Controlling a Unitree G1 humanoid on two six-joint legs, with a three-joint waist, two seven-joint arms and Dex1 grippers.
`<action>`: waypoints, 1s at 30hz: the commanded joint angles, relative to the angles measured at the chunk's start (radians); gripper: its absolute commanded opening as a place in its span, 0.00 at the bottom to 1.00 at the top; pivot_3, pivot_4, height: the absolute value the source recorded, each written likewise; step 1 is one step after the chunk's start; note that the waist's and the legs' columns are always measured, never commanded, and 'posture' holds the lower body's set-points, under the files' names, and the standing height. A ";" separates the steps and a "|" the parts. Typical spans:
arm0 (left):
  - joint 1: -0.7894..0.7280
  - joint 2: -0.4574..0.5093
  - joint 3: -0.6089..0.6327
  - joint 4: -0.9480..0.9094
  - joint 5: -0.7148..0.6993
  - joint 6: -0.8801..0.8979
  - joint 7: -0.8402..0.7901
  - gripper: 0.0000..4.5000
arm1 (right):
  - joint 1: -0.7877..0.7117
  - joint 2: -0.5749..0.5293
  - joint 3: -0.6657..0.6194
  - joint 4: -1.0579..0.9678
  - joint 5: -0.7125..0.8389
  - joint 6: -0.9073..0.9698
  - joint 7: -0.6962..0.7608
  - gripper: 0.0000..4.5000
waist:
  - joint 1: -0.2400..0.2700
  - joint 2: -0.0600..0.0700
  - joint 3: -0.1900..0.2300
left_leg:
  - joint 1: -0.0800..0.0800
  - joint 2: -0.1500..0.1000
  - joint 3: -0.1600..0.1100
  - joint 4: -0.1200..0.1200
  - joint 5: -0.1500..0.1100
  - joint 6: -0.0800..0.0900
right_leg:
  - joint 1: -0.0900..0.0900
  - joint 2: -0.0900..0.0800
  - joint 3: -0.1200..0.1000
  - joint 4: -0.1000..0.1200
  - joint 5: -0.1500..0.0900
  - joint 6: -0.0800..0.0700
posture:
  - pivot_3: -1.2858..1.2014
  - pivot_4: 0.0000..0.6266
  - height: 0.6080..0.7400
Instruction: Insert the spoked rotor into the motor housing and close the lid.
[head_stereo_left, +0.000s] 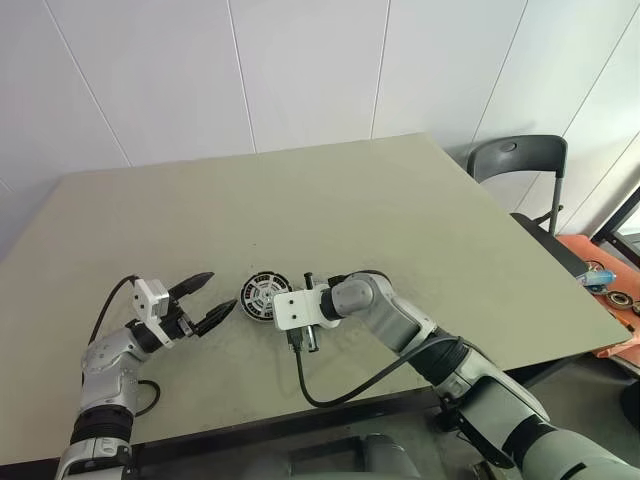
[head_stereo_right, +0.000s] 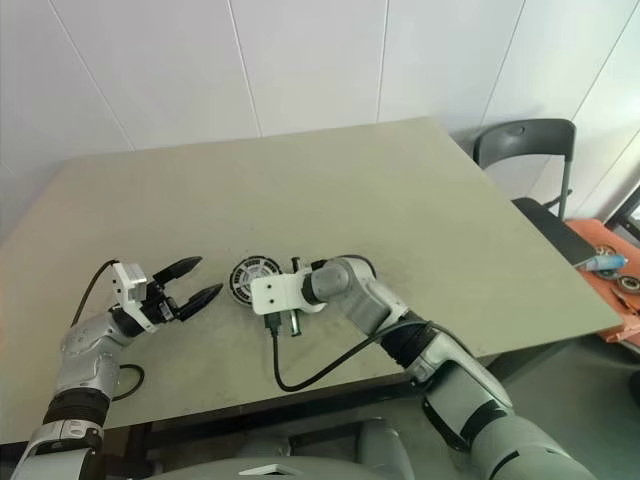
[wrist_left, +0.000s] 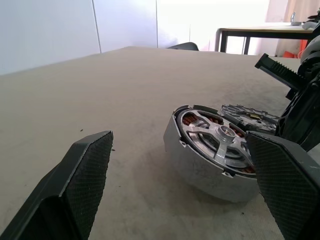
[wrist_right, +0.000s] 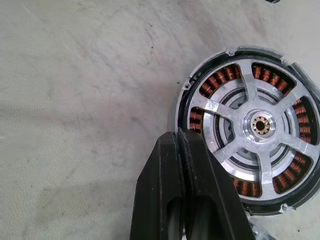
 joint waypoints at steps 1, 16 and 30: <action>0.005 -0.001 0.010 -0.041 -0.009 -0.009 -0.005 1.00 | -0.030 -0.023 -0.027 -0.075 0.067 0.030 0.118 0.00 | 0.001 0.000 0.000 | 0.000 0.000 0.000 0.000 0.000 0.000 | 0.000 0.000 0.000 0.000 0.000 0.000 | 0.52 0.00 1.00; -0.002 -0.015 -0.005 0.018 0.044 -0.071 0.013 1.00 | -0.044 -0.030 -0.024 -0.089 0.100 0.101 0.234 0.00 | 0.002 0.000 0.000 | 0.000 0.000 0.000 0.000 0.000 0.000 | 0.000 0.000 0.000 0.000 0.000 0.000 | 0.52 0.00 1.00; -0.007 -0.016 -0.004 0.027 0.039 -0.074 0.009 1.00 | -0.027 0.114 -0.343 -0.084 0.351 0.408 0.053 0.41 | 0.002 0.000 0.000 | 0.000 0.000 0.000 0.000 0.000 0.000 | 0.000 0.000 0.000 0.001 0.000 0.000 | 0.52 0.00 1.00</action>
